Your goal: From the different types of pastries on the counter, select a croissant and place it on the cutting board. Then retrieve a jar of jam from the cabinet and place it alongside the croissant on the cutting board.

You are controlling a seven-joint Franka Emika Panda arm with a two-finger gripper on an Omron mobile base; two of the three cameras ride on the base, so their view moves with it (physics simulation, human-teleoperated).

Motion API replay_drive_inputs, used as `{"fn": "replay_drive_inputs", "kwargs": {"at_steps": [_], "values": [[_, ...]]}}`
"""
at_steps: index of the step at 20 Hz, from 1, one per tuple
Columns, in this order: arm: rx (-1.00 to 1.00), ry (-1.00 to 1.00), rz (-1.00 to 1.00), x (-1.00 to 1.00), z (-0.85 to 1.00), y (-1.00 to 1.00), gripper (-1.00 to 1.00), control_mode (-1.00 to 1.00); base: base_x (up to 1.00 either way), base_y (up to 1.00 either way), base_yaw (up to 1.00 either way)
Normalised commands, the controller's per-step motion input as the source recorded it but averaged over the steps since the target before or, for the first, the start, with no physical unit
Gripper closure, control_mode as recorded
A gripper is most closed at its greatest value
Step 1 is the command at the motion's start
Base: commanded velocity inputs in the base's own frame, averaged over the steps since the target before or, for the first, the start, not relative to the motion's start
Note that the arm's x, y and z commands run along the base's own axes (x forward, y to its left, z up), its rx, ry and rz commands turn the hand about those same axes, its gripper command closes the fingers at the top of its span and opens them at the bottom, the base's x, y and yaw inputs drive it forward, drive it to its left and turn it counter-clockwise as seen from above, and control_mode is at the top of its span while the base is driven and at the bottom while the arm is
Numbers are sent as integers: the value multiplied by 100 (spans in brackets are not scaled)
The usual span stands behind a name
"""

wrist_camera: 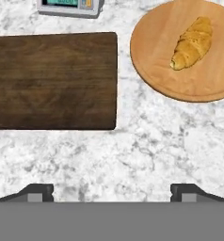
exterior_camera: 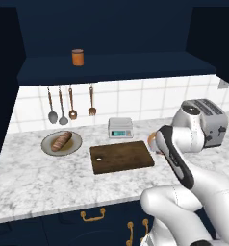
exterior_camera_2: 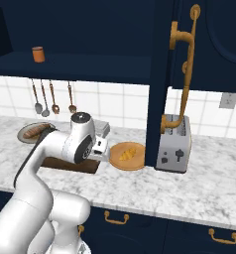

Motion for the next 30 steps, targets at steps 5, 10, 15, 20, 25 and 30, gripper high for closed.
{"fn": "replay_drive_inputs", "kwargs": {"at_steps": [5, 10, 15, 20, 25, 30], "values": [[0, 2, -2, 31, 0, -10, -100, -100, 0, 0, 0], [0, 10, -27, 62, 1, -62, -100, -100, 0, 0, 0], [0, 2, -23, 69, 0, -24, -100, -100, 0, 0, 0], [0, 0, 0, 7, 0, -10, -100, -100, 0, 0, 0], [0, 0, 0, 41, -6, -36, -100, -100, 0, 0, 0], [0, 0, 0, 25, -13, -16, -100, -100, 0, 0, 0]]}}
